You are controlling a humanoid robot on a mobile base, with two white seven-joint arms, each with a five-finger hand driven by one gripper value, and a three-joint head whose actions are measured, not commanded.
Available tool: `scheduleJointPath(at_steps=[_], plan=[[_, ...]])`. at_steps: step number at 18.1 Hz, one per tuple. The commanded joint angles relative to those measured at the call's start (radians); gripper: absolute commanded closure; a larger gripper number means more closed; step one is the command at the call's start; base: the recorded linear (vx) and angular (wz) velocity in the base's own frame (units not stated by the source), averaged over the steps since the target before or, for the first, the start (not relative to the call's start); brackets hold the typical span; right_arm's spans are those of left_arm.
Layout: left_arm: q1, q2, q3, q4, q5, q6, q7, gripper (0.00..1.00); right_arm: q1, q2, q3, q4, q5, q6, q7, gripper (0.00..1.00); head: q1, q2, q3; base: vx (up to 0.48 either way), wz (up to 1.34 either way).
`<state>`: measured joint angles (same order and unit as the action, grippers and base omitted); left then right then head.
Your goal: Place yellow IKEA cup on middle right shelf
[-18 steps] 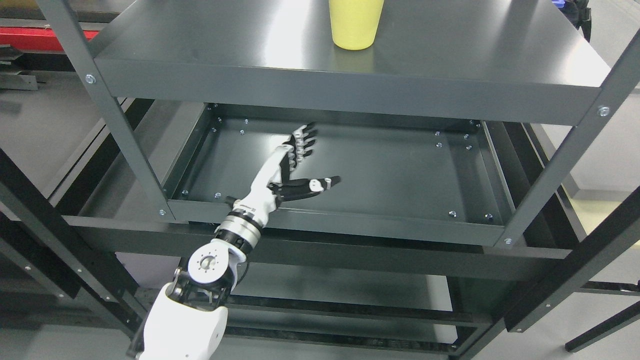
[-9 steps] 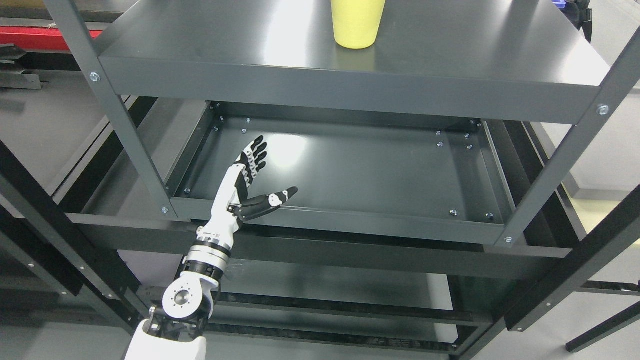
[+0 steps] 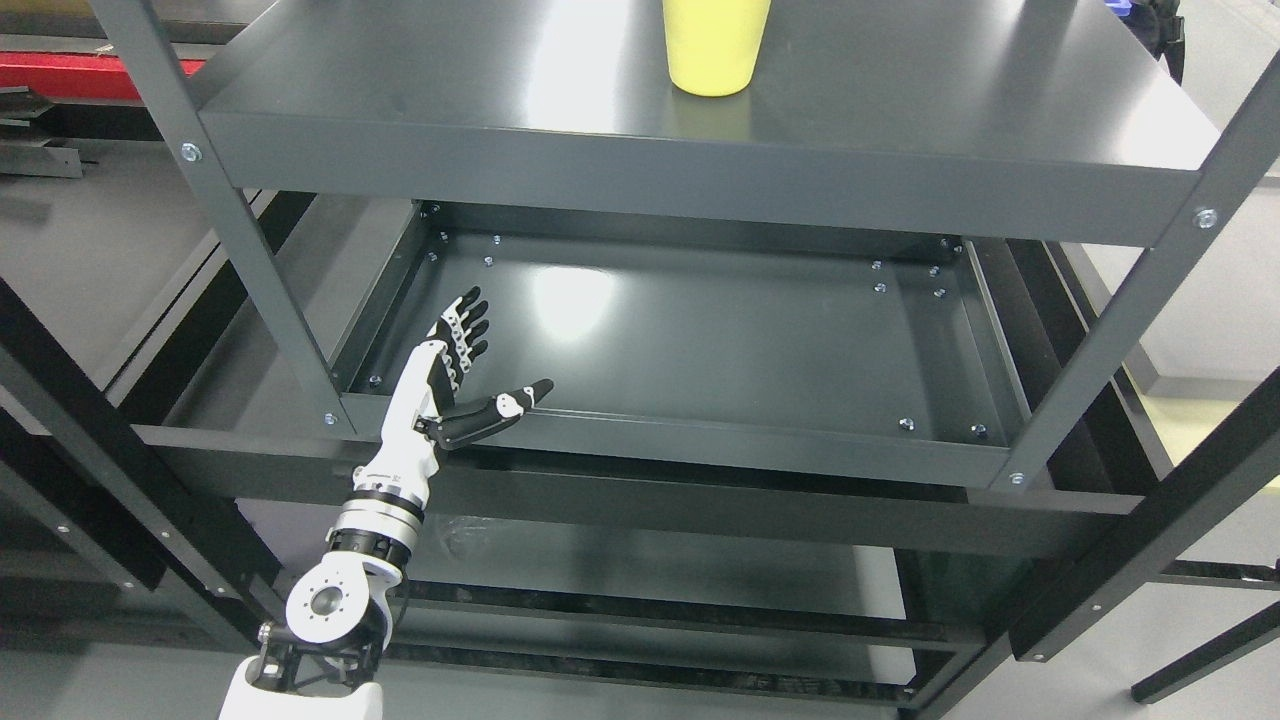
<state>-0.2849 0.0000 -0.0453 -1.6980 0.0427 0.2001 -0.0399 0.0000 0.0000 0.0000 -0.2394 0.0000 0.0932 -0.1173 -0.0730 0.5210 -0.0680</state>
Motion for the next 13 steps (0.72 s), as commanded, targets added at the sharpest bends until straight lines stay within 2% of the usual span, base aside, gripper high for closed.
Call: scheduleJointPath(at_steps=[1, 4, 13], plan=[[0.015, 0.018, 0.021, -0.061, -0.001, -0.011, 0.002, 0.01, 0.014, -0.017, 0.017, 0.0, -0.025, 0.0, 0.001, 0.01, 0.0, 0.0, 0.0, 0.0, 0.0], [0.023, 0.018, 0.019, -0.061, -0.001, -0.042, 0.002, 0.01, 0.014, -0.017, 0.017, -0.001, -0.025, 0.0, 0.001, 0.01, 0.0, 0.0, 0.0, 0.0, 0.0], [0.032, 0.018, 0.041, -0.061, -0.001, -0.042, 0.0, 0.01, 0.014, -0.017, 0.017, 0.0, -0.025, 0.0, 0.001, 0.01, 0.0, 0.0, 0.0, 0.0, 0.0]])
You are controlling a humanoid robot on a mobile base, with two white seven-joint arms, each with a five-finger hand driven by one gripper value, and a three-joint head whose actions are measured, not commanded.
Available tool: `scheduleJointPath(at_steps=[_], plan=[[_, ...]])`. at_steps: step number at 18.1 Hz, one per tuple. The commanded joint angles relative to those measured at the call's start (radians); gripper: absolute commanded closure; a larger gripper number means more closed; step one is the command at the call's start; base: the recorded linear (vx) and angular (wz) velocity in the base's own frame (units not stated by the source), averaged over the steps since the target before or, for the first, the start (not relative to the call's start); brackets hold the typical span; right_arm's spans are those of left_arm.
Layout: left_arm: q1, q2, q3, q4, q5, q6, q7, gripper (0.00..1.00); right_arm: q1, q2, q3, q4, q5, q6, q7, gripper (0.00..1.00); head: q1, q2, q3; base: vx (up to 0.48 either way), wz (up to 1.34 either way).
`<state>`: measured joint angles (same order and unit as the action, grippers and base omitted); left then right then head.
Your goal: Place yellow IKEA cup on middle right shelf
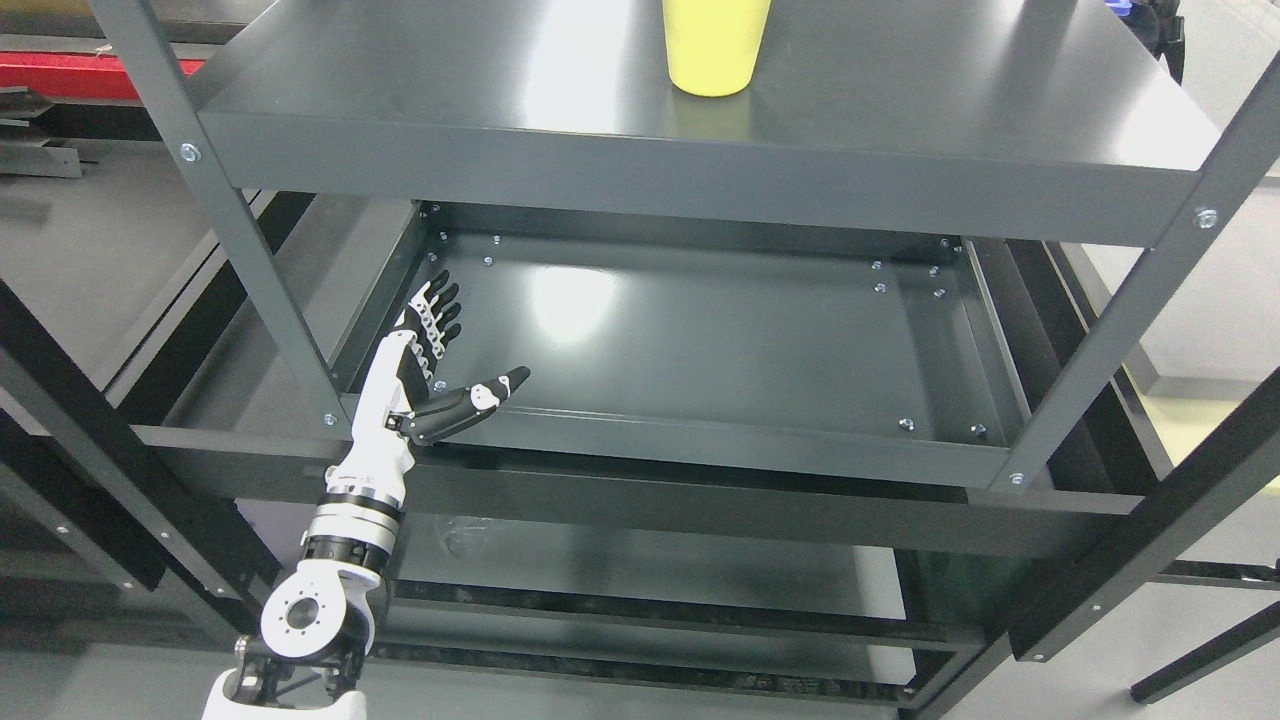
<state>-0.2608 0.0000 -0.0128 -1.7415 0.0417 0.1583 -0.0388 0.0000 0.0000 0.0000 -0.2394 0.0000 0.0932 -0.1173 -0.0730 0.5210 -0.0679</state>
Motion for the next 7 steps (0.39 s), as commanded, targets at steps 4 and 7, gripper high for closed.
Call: scheduleJointPath(at_steps=[4, 7], plan=[[0.008, 0.017, 0.008, -0.018, 0.0, 0.0, -0.001, 0.01, 0.014, -0.017, 0.017, 0.0, -0.025, 0.0, 0.001, 0.01, 0.0, 0.0, 0.0, 0.0, 0.0], [0.008, 0.017, 0.016, -0.018, 0.0, 0.0, -0.001, 0.01, 0.014, -0.017, 0.017, 0.0, -0.025, 0.0, 0.001, 0.01, 0.0, 0.0, 0.0, 0.0, 0.0]])
